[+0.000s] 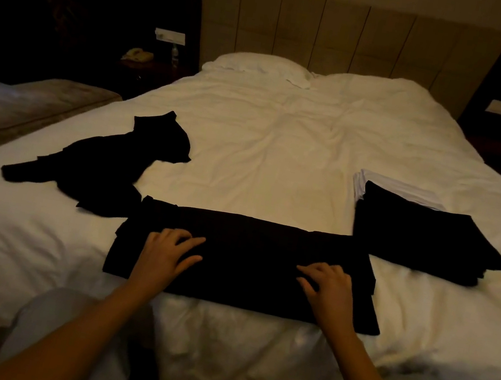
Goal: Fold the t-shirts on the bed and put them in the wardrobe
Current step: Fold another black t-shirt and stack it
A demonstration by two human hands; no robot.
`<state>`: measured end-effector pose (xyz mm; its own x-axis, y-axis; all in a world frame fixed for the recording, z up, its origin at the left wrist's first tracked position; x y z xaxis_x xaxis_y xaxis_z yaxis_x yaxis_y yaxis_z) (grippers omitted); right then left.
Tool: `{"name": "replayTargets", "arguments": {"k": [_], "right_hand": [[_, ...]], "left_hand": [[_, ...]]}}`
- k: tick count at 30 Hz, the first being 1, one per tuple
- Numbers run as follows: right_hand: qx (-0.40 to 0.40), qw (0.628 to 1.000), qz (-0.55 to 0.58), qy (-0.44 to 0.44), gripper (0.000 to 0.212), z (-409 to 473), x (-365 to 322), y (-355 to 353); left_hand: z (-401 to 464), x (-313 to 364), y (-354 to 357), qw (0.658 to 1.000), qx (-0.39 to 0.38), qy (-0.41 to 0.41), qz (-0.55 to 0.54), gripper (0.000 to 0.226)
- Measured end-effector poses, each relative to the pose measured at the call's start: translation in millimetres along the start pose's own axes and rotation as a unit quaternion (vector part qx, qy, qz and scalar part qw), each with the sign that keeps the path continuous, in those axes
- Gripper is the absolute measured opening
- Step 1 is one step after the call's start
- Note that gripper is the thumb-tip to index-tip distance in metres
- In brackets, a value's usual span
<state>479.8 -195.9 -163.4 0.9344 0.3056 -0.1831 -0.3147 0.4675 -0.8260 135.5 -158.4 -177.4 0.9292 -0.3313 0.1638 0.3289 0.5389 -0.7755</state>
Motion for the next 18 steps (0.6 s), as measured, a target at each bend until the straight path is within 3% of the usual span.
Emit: {"name": "replayTargets", "arguments": {"k": [5,8,11,18], "right_hand": [[0.003,1.0,-0.001,-0.008,0.046,-6,-6,-4],[0.019,1.0,-0.002,-0.013,0.045,-8,-9,-8],[0.037,0.999,0.004,-0.019,0.044,-12,-12,-15],[0.039,0.994,0.006,-0.104,0.039,-28,-9,-25]], "left_hand": [[6,22,-3,0.999,-0.001,0.023,-0.037,0.062],[2,27,-4,0.998,0.006,-0.015,-0.057,0.05],[-3,29,-7,0.995,0.023,-0.03,-0.094,0.058],[-28,29,-18,0.992,0.042,0.01,-0.118,0.057]]}}
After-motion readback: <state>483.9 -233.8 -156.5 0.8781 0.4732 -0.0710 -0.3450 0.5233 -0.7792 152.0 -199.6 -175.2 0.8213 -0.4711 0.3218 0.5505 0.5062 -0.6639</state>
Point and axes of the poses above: each hand's wrist, its own z-axis towards the middle knuckle, its own y-axis out of the palm, x = y × z, the point moved 2 cm from there along z, towards the middle knuckle, and after that the axes turned 7 degrees about -y, right-handed, at the moved point
